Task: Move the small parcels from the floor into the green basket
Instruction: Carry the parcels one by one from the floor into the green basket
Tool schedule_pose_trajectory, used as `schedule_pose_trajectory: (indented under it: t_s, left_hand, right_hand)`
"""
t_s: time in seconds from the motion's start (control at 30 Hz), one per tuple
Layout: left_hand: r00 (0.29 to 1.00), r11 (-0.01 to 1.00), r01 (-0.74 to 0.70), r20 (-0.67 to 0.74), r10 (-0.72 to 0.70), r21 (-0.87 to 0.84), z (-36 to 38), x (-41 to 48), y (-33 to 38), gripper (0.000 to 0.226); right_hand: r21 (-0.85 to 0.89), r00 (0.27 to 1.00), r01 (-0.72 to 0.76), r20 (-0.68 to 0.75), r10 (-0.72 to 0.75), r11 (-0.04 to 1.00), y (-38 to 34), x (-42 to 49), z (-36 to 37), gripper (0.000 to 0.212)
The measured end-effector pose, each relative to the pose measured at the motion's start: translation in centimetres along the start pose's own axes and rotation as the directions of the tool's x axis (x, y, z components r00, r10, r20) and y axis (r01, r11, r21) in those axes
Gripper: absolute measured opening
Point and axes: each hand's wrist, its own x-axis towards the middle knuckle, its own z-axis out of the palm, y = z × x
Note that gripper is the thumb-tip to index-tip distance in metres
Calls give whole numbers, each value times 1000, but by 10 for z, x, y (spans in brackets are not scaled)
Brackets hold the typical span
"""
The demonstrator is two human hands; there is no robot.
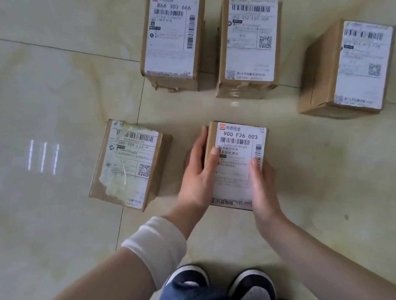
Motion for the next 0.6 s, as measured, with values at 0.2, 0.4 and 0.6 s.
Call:
schedule_pose_trajectory:
  t_s: [0.2,0.4,0.6]
  left_hand:
    - [991,994,84,110,-77,-65,-11,-48,63,56]
    - [996,990,48,84,-37,-130,-44,-165,200,53]
    - [1000,977,-14,-14,11,-214,-110,-310,357,49]
  right_hand:
    - [188,959,-252,181,219,949,-65,-43,-19,60]
    - [167,967,-223,160,196,961,-218,-145,-44,48]
    - [95,975,-137,187,117,986,-388,-279,-45,46]
